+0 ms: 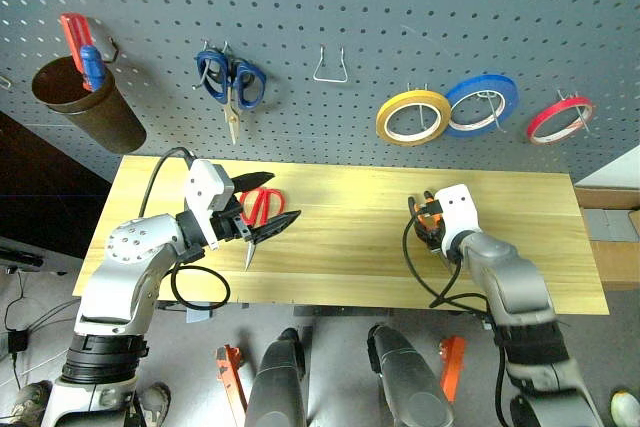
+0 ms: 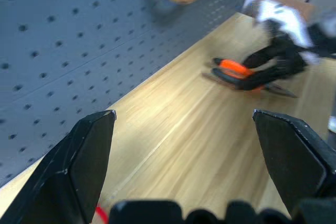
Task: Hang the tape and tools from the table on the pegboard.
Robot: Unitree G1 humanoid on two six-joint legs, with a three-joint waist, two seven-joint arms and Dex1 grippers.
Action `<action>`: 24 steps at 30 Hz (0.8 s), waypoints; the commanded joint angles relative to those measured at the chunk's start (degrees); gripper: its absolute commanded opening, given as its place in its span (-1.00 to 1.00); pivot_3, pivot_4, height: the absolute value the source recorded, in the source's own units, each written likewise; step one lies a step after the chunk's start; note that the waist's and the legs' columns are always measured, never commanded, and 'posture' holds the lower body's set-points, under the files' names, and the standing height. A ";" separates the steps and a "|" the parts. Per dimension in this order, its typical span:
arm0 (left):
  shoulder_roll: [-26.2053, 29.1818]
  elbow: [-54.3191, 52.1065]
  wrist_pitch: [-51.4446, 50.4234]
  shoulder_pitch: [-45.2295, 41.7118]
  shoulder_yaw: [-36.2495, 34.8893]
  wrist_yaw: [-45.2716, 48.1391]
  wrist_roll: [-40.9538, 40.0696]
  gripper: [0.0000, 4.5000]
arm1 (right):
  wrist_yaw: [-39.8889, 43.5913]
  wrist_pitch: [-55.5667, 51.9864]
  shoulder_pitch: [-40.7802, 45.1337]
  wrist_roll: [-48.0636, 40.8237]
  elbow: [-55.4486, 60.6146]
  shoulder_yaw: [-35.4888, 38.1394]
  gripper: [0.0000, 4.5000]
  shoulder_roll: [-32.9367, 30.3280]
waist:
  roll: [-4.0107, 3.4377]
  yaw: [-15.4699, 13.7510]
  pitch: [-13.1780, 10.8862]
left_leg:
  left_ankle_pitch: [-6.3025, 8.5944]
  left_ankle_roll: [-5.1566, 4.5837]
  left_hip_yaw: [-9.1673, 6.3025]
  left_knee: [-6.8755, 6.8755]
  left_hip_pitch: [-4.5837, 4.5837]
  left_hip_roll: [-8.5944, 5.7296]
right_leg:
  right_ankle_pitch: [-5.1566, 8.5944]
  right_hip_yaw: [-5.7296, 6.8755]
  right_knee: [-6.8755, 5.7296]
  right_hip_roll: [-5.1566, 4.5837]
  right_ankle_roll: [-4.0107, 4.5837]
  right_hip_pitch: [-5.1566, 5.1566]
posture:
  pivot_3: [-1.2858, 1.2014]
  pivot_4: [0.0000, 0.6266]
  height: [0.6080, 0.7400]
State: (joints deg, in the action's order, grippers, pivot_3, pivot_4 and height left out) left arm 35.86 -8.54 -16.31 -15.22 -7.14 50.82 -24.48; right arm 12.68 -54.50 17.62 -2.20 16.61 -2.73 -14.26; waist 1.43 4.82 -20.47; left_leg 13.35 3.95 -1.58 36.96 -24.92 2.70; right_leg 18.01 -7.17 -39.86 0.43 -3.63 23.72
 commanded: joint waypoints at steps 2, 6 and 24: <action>-0.37 -1.95 1.74 2.35 -3.64 -2.54 -0.54 1.00 | -1.87 -4.37 -6.82 -2.18 22.04 -3.89 0.14 3.15 | 0.00 -0.03 0.00 | 0.00 0.01 -0.06 -0.01 0.00 0.02 | 0.00 0.03 0.02 0.01 0.00 0.00 | -0.03 0.20 1.00; -1.06 -2.99 2.85 4.34 -5.88 -2.67 -2.75 1.00 | -3.54 -3.93 -7.02 -2.01 32.02 -8.67 0.14 5.30 | 0.03 0.03 -0.02 | -0.01 0.04 -0.05 -0.01 0.00 0.01 | 0.01 -0.02 0.06 -0.02 -0.02 0.00 | -0.03 0.21 1.00; -2.43 -4.97 2.64 5.78 -11.48 -4.46 -9.86 1.00 | -2.45 15.39 21.37 -2.40 13.97 -7.56 0.14 10.60 | 0.13 -0.03 -0.01 | -0.28 0.47 -0.01 -0.07 -0.13 0.03 | -0.01 0.26 0.00 -0.05 0.01 0.19 | 0.00 0.03 1.00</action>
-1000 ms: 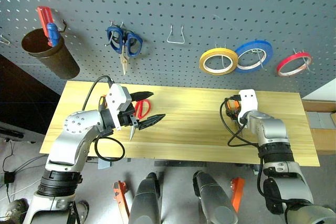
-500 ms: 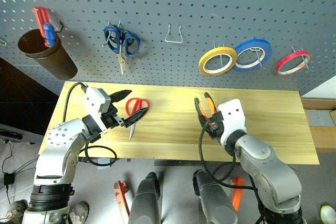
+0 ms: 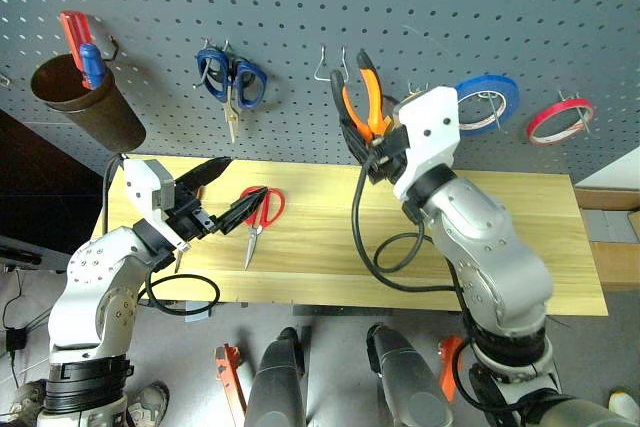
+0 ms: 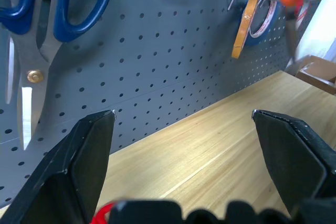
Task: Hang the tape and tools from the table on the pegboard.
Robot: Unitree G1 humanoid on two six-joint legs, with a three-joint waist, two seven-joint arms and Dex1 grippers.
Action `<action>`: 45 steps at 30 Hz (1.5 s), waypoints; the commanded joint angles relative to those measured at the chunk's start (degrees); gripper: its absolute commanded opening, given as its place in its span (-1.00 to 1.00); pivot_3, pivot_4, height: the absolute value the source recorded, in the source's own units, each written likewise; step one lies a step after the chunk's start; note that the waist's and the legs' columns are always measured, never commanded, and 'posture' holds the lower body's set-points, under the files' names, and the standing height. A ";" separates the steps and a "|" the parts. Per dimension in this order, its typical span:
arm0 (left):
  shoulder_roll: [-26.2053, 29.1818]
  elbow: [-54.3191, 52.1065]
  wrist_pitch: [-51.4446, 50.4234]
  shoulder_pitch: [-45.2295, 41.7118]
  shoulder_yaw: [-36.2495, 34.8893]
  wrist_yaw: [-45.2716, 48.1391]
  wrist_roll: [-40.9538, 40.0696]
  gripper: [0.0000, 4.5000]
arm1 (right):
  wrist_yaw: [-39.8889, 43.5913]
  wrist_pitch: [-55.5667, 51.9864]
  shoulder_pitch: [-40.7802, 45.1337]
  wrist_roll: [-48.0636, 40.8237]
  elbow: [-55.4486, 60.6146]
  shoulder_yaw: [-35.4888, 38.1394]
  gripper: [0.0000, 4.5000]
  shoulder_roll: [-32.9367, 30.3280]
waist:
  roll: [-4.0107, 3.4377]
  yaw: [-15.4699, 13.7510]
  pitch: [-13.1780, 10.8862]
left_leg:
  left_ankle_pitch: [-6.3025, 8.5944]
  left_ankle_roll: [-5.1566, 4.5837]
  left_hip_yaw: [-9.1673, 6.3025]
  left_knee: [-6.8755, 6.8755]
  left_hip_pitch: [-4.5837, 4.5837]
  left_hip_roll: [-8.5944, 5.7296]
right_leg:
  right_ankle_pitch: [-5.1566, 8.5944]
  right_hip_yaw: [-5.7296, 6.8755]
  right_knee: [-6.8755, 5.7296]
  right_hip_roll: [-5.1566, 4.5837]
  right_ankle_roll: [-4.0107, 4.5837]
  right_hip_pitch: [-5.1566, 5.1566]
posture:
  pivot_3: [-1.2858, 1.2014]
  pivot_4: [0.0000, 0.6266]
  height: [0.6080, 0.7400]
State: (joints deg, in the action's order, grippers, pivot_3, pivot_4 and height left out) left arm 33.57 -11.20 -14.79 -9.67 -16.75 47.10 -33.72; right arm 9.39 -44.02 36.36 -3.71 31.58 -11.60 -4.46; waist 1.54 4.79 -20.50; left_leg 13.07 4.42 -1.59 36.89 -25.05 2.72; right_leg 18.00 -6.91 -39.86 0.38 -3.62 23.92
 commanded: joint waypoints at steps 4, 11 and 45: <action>-0.01 -2.05 1.82 -0.08 -2.68 -1.84 -0.49 1.00 | 1.27 9.20 7.08 -1.01 -6.91 2.13 0.14 1.95 | 0.13 -0.01 0.08 | -0.01 -0.01 0.00 0.04 -0.13 0.01 | -0.02 0.03 -0.11 -0.01 0.03 0.15 | 0.01 -0.02 1.00; -0.29 -2.20 2.72 -0.12 -3.11 -2.93 -0.06 1.00 | 1.67 15.71 14.31 -1.00 -16.61 3.65 0.14 2.93 | 0.35 -0.03 0.24 | -0.02 0.00 -0.01 0.05 -0.14 0.02 | -0.05 0.15 -0.17 -0.13 0.08 0.18 | 0.02 -0.09 1.00; -1.28 -2.97 4.19 0.03 -1.81 -4.78 0.07 1.00 | -6.44 38.59 22.19 4.43 -36.09 5.07 0.14 9.51 | 0.61 -1.10 0.41 | -0.38 0.12 -0.55 0.11 -0.17 0.00 | -0.26 1.44 -0.94 -0.56 0.46 0.37 | 0.05 -0.10 1.00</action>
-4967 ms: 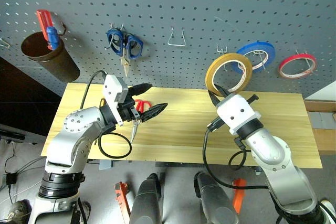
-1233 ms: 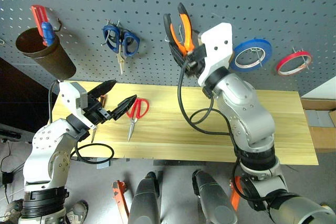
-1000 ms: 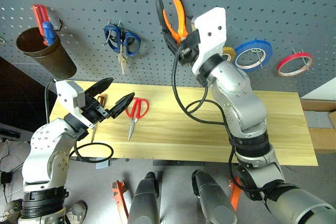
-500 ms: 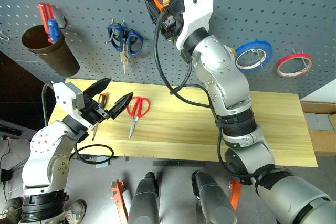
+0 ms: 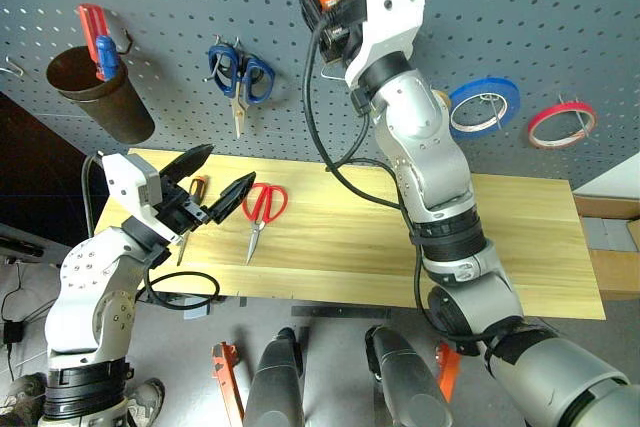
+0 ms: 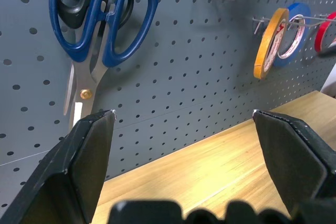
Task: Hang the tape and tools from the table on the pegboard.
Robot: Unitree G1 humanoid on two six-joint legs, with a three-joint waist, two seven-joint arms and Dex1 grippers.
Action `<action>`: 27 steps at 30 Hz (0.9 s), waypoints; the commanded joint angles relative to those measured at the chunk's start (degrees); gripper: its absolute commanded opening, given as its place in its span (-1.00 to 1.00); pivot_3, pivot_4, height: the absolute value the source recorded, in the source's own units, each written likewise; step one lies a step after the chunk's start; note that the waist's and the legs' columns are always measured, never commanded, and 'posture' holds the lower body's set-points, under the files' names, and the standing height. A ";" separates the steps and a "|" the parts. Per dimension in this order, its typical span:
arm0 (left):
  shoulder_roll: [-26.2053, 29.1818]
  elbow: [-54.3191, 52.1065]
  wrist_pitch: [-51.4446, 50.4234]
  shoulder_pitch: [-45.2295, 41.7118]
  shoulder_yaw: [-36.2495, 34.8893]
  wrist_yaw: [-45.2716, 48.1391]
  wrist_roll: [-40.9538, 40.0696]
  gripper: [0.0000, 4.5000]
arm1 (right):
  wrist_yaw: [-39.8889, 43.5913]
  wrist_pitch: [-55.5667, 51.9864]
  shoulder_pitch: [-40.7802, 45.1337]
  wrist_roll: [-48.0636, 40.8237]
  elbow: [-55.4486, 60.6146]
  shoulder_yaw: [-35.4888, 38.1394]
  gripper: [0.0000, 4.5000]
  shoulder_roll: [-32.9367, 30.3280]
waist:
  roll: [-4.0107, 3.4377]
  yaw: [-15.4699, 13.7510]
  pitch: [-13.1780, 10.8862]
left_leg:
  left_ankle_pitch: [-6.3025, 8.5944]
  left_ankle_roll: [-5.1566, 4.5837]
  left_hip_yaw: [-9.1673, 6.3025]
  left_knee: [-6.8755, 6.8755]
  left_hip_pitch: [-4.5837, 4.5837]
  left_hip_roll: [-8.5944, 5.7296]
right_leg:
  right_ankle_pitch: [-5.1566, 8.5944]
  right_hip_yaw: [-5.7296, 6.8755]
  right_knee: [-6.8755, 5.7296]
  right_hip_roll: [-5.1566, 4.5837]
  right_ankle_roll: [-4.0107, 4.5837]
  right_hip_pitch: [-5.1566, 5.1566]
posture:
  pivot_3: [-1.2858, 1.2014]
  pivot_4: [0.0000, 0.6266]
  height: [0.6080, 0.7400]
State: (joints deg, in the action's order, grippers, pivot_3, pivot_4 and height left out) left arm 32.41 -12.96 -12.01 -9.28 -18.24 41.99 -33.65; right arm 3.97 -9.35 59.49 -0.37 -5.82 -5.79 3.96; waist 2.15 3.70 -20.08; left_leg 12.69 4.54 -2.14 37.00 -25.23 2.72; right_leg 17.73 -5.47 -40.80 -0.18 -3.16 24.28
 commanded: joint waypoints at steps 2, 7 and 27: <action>-0.28 -1.10 1.44 -0.65 -0.03 0.31 0.19 1.00 | -1.31 5.23 -1.87 1.60 0.62 -1.13 0.14 1.55 | 0.00 -0.02 0.00 | -0.02 0.00 0.00 0.00 0.00 0.00 | 0.00 0.00 -0.01 0.00 0.00 0.00 | 0.04 -0.10 1.00; -0.83 -0.50 1.68 -1.46 0.85 0.41 0.66 1.00 | -2.39 9.15 -2.90 3.23 -2.47 -1.43 0.14 2.25 | 0.00 -0.06 0.00 | -0.10 0.02 -0.02 0.00 0.00 -0.01 | 0.00 0.01 -0.06 0.02 0.01 0.02 | 0.04 -0.08 1.00; -1.38 0.50 2.39 -2.69 1.90 0.21 1.69 1.00 | -8.19 10.28 -4.80 8.31 -7.51 -1.81 0.14 3.77 | 0.00 -0.25 0.00 | -0.26 0.00 -0.08 0.00 0.02 -0.03 | -0.08 0.05 -0.14 0.07 0.14 0.01 | 0.04 -0.06 1.00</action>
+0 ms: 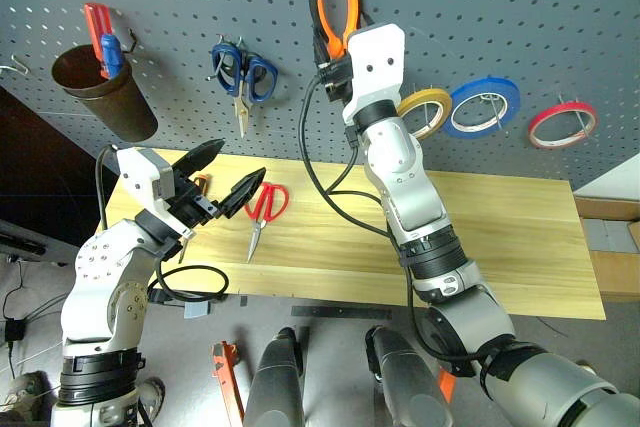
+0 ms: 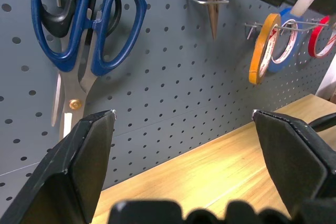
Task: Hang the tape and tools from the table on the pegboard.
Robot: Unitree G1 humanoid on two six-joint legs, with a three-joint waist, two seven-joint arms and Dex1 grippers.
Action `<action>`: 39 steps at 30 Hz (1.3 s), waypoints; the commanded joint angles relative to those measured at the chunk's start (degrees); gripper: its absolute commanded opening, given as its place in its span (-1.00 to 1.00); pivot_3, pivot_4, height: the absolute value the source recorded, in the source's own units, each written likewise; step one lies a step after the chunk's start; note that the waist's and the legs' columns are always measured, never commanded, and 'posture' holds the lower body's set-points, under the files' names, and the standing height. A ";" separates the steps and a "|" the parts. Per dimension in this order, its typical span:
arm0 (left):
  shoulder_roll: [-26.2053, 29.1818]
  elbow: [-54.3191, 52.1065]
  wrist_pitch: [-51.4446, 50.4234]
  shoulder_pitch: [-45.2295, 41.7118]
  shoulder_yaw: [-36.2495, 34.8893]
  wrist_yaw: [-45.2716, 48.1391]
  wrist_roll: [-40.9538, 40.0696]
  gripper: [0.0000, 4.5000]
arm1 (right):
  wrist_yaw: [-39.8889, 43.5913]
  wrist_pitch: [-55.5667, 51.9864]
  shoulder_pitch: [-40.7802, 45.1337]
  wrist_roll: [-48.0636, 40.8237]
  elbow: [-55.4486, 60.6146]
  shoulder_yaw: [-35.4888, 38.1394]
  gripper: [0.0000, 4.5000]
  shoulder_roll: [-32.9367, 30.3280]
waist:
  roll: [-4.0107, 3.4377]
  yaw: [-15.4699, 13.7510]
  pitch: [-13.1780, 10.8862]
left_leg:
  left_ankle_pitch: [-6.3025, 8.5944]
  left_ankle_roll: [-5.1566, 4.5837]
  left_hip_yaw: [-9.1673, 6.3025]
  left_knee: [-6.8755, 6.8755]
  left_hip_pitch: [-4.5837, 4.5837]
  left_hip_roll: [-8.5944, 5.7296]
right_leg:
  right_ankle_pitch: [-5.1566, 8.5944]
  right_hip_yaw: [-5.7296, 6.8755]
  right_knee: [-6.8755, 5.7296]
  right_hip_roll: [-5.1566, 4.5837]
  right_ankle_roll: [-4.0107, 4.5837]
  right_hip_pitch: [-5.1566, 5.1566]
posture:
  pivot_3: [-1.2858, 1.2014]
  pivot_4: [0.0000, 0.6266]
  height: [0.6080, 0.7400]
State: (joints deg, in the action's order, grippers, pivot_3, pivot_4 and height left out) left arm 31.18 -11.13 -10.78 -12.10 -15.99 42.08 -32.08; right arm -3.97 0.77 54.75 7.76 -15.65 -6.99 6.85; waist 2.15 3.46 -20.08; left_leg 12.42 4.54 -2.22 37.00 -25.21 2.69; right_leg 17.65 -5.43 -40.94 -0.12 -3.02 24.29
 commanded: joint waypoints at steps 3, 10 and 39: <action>-0.22 -1.29 1.16 0.17 -0.35 0.01 0.25 1.00 | -0.24 -0.38 -0.58 0.18 2.75 -0.54 0.30 1.19 | 0.00 -0.01 0.00 | -0.02 0.00 -0.02 0.00 0.00 0.00 | 0.00 0.02 -0.01 0.01 0.01 0.00 | 0.04 -0.06 1.00; -0.69 -0.70 1.45 -0.11 -0.06 -0.20 0.92 1.00 | -0.85 -2.61 -0.67 0.67 3.84 -0.66 0.97 1.20 | 0.00 -0.05 0.00 | -0.09 0.01 -0.04 0.00 0.00 0.00 | -0.04 0.05 -0.03 0.02 0.08 0.00 | 0.04 -0.07 1.00; 0.03 -4.71 -23.81 7.37 7.07 -18.80 16.14 1.00 | 33.62 -54.28 -19.17 -46.74 45.35 11.08 0.97 -31.67 | -0.03 -0.25 -0.02 | -0.22 -0.17 -0.47 -0.01 -0.25 -0.08 | -0.08 0.29 0.18 -0.03 0.14 -0.13 | 0.01 0.03 1.00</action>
State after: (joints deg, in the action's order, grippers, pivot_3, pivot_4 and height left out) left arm 31.21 -11.79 -32.60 -4.38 -8.81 24.11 -15.51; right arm 27.53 -51.28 34.83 -34.44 23.66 2.91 -23.84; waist 2.12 3.20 -20.10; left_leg 12.17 4.34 -2.67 36.99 -25.45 2.59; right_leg 17.57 -5.15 -40.80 -0.12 -2.89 24.19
